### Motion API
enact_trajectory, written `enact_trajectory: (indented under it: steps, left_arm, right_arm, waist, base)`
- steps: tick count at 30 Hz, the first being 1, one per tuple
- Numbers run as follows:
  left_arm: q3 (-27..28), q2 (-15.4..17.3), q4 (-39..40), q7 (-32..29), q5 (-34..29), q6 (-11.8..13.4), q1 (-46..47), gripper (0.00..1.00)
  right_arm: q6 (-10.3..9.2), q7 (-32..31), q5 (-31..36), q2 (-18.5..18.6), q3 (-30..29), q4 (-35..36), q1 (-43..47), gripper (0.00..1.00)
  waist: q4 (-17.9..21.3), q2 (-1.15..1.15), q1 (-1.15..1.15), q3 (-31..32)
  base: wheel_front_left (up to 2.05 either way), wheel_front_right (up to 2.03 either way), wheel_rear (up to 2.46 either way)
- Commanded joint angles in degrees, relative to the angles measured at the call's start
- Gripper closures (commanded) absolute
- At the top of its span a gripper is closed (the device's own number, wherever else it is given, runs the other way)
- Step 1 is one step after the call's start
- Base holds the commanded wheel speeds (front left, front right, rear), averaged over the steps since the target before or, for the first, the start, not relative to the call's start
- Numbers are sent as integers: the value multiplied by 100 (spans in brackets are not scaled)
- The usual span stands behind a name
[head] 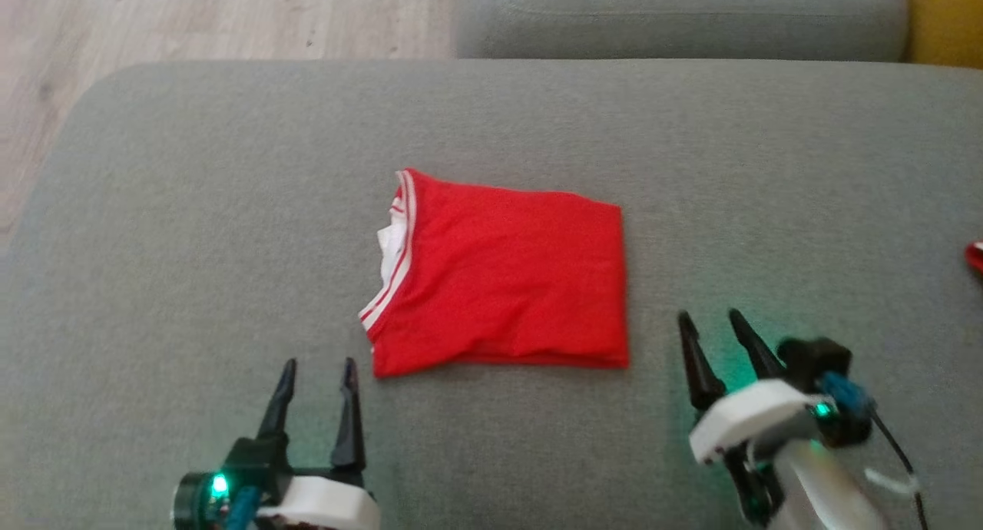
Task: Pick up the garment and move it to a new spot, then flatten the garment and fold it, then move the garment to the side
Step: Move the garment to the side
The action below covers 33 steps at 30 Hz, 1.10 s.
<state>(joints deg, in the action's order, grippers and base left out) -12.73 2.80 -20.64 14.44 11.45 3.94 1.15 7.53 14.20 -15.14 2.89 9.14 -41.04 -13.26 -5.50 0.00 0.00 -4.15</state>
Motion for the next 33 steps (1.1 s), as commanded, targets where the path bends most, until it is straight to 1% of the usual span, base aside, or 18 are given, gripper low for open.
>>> enact_trajectory:
  steps: [1, 5, 8, 11, 15, 16, 17, 20, 23, 25, 29, 33]
  left_arm:
    - [88, 8, 135, 56, -32, -26, 267, 0]
    - [-149, 8, 66, 56, 81, -22, 326, 0]
    - [-335, 8, 71, 56, 128, -3, 370, 0]
    - [-409, 8, 65, 56, 148, 32, 385, 0]
    - [-397, 8, 68, 56, 177, 65, 379, 0]
    - [-393, 8, 79, 56, 181, 70, 378, 0]
    - [-383, 8, 88, 56, 186, 78, 373, 0]
    - [-364, 8, 101, 56, 195, 88, 367, 0]
    - [-326, 8, 107, 56, 188, 94, 377, 0]
    - [-314, 8, 124, 56, 188, 81, 402, 0]
    - [-378, 8, 143, 56, 151, 31, 506, 0]
    - [-455, 8, 127, 56, 111, -30, 703, 0]
  right_arm:
    - [-4, 78, -92, -1, 276, 64, -487, 0]
    - [-4, -31, -394, -1, 568, -459, -994, 0]
    - [-4, -44, -465, -1, 572, -882, -1327, 0]
    - [-4, -50, -504, -1, 495, -1323, -1550, 0]
    - [-4, -267, -447, -1, 440, -2004, -1671, 0]
    - [-4, -268, -473, -1, 454, -2096, -1680, 48]
    - [-4, -244, -523, -1, 477, -2149, -1681, 100]
    - [-4, -133, -731, -2, 650, -2149, -1674, 100]
    - [-4, -12, -941, -2, 847, -2000, -1654, 100]
    - [-4, 37, -1103, -2, 946, -1867, -1626, 100]
    - [-4, 72, -1362, -2, 1177, -1583, -1519, 100]
    - [-4, 77, -1393, -2, 1185, -1194, -1403, 100]
  waist:
    - [-161, 0, 0, -107]
    - [-538, 0, 0, -230]
    - [-823, 0, 0, -311]
    - [-1053, 0, 0, -391]
    - [-1206, 0, 0, -475]
    - [-1212, 0, 0, -489]
    - [-1201, 0, 0, -502]
    - [-1037, 0, 0, -518]
    - [-693, 0, 0, -471]
    - [-345, 0, 0, -438]
    - [507, 0, 0, -375]
    - [1334, 0, 0, -391]
  base:
    - [0, 0, 0]
    - [0, 0, 0]
    - [0, 0, 0]
    - [0, 0, 0]
    - [0, 0, 0]
    - [0, 0, 0]
    - [0, 0, 0]
    - [0, 0, 0]
    - [0, 0, 0]
    - [0, 0, 0]
    - [0, 0, 0]
    - [0, 0, 0]
